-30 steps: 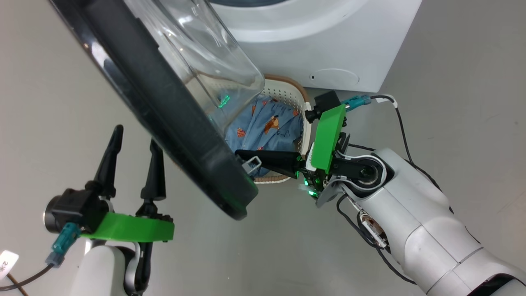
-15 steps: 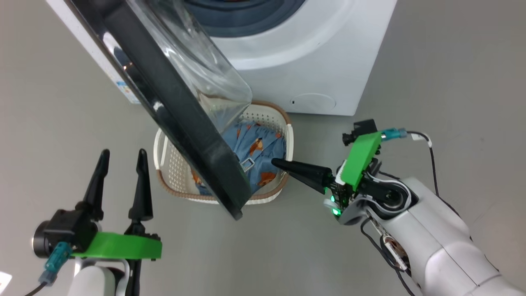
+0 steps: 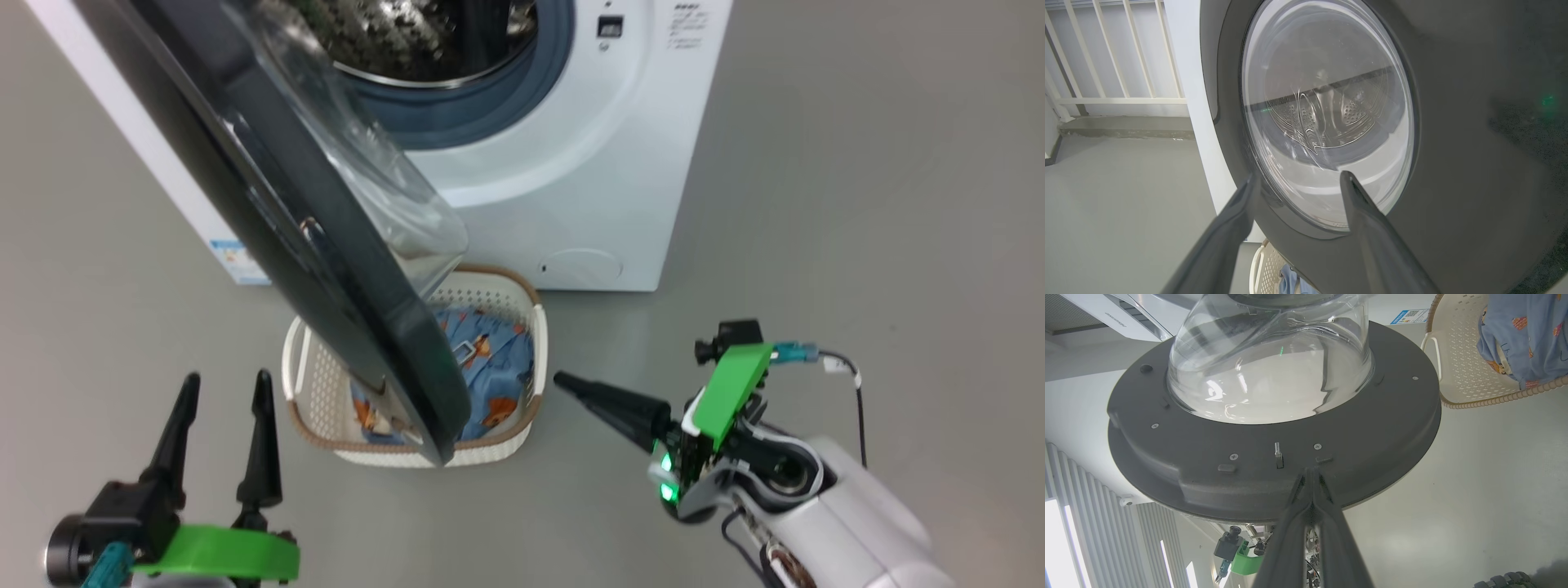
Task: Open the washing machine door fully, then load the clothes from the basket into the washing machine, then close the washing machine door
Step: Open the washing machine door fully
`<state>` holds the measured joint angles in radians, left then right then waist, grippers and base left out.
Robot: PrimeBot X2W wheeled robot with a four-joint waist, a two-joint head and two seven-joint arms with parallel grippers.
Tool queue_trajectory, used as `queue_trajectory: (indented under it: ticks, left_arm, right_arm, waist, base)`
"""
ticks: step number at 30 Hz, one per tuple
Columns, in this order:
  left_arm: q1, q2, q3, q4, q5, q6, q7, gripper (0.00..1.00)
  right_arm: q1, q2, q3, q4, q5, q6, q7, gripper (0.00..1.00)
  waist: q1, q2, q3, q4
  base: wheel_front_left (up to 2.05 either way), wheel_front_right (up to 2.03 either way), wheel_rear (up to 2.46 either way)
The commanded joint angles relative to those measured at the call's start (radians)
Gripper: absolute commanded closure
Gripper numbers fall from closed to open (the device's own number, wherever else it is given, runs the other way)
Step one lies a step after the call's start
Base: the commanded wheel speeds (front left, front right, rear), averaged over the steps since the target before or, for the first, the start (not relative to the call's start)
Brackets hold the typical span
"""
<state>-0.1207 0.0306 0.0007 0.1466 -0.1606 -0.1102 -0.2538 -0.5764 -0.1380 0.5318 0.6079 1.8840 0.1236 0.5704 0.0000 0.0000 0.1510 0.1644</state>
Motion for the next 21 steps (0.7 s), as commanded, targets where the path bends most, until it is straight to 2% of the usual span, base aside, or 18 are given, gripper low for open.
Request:
queue_trajectory:
  ticks: [1,9,14,16,17,18,19,20,21]
  left_arm:
    - [0.009,0.02,0.044,-0.022,0.008,-0.007,-0.008,0.0]
    - [0.052,0.02,0.066,-0.024,0.004,-0.003,-0.008,0.0]
    - [0.077,0.02,0.075,-0.029,0.0,-0.001,-0.008,0.0]
    - [0.085,0.02,0.079,-0.031,-0.001,0.0,-0.008,0.0]
    - [0.089,0.02,0.081,-0.033,-0.005,0.001,-0.008,0.0]
    - [0.092,0.02,0.084,-0.034,-0.008,0.002,-0.008,0.0]
    - [0.096,0.02,0.085,-0.034,-0.009,0.002,-0.008,0.0]
    - [0.099,0.02,0.086,-0.034,-0.009,0.002,-0.008,0.0]
    - [0.102,0.02,0.086,-0.035,-0.009,0.003,-0.008,0.0]
  right_arm:
    - [0.033,0.018,0.002,-0.036,0.014,0.007,0.0,1.0]
    - [0.115,0.009,-0.048,-0.092,0.021,0.007,-0.032,1.0]
    - [0.162,0.003,-0.112,-0.148,0.006,0.007,-0.103,1.0]
    - [0.179,-0.004,-0.133,-0.171,-0.019,0.007,-0.141,0.8]
    - [0.188,-0.008,-0.138,-0.187,-0.032,0.007,-0.15,0.75]
    - [0.198,-0.011,-0.146,-0.201,-0.043,0.007,-0.163,0.64]
    - [0.206,-0.015,-0.152,-0.213,-0.058,0.007,-0.177,0.48]
    - [0.214,-0.019,-0.158,-0.225,-0.072,0.007,-0.19,0.08]
    - [0.221,-0.024,-0.166,-0.236,-0.088,0.007,-0.207,0.0]
  waist:
    - [0.0,0.0,-0.048,-0.043]
    - [0.0,0.0,-0.086,-0.082]
    - [0.0,0.0,-0.103,-0.106]
    - [0.0,0.0,-0.108,-0.112]
    - [0.0,0.0,-0.109,-0.116]
    - [0.0,0.0,-0.111,-0.119]
    - [0.0,0.0,-0.113,-0.122]
    - [0.0,0.0,-0.115,-0.125]
    - [0.0,0.0,-0.117,-0.128]
  base:
    - [0.0,0.0,0.0]
    - [0.0,0.0,0.0]
    - [0.0,0.0,0.0]
    - [0.0,0.0,0.0]
    - [0.0,0.0,0.0]
    - [0.0,0.0,0.0]
    - [0.0,0.0,0.0]
    - [0.0,0.0,0.0]
    - [0.0,0.0,0.0]
